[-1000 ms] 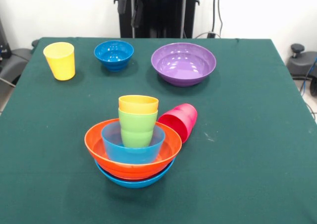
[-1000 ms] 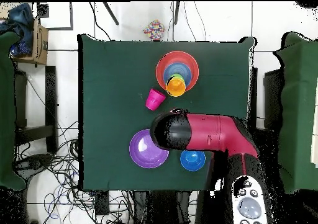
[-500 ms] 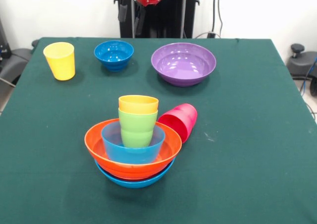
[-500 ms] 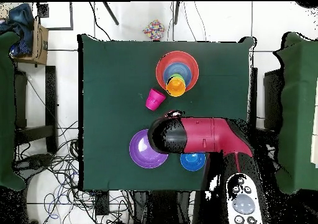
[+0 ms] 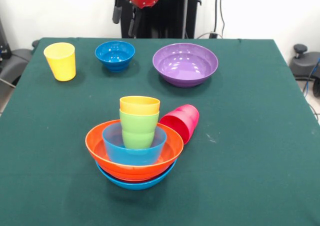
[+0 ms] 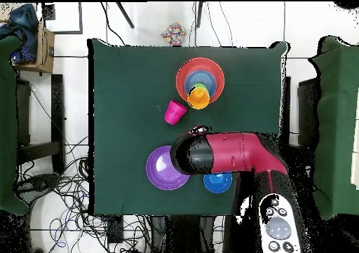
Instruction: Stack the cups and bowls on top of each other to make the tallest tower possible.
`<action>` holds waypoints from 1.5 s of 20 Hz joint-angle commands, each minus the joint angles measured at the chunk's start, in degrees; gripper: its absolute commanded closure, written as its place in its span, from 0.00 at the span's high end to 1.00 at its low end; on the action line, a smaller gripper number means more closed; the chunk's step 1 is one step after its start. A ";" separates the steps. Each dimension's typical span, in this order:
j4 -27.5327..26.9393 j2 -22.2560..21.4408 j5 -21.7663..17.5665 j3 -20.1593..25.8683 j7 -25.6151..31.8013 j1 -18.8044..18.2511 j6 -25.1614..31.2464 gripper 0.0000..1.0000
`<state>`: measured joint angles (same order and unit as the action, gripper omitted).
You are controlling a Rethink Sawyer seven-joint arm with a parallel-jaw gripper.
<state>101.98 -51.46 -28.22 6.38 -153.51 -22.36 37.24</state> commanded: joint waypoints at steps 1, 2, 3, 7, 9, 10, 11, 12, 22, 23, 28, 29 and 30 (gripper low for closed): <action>2.91 3.79 -6.94 6.23 17.44 -1.46 -0.68 1.00; 2.87 4.08 -7.41 6.37 17.43 -1.65 -0.50 1.00; 3.05 4.27 -7.71 6.56 17.11 -1.82 -0.44 1.00; 3.45 5.21 -9.46 6.73 16.10 -2.23 -1.23 1.00; 3.56 5.86 -10.54 6.63 15.60 -2.24 -1.64 1.00; 3.49 6.14 -10.94 6.64 15.43 -2.22 -1.70 1.00; 3.53 6.29 -11.21 6.57 15.14 -2.15 -1.68 1.00; 3.64 6.40 -11.71 6.46 14.96 -2.03 -1.73 1.00; 4.18 8.34 -14.46 5.02 9.24 -0.87 -5.23 1.00; 4.30 8.54 -14.53 5.00 9.00 -0.97 -5.54 1.00; 5.06 9.02 -12.83 6.65 11.14 -3.31 -4.76 1.00; 4.84 9.01 -12.92 6.96 12.19 -3.53 -4.02 1.00; 4.62 9.00 -13.00 7.27 13.23 -3.75 -3.29 1.00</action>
<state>104.22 -45.64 -37.91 7.81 -153.51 -24.94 35.47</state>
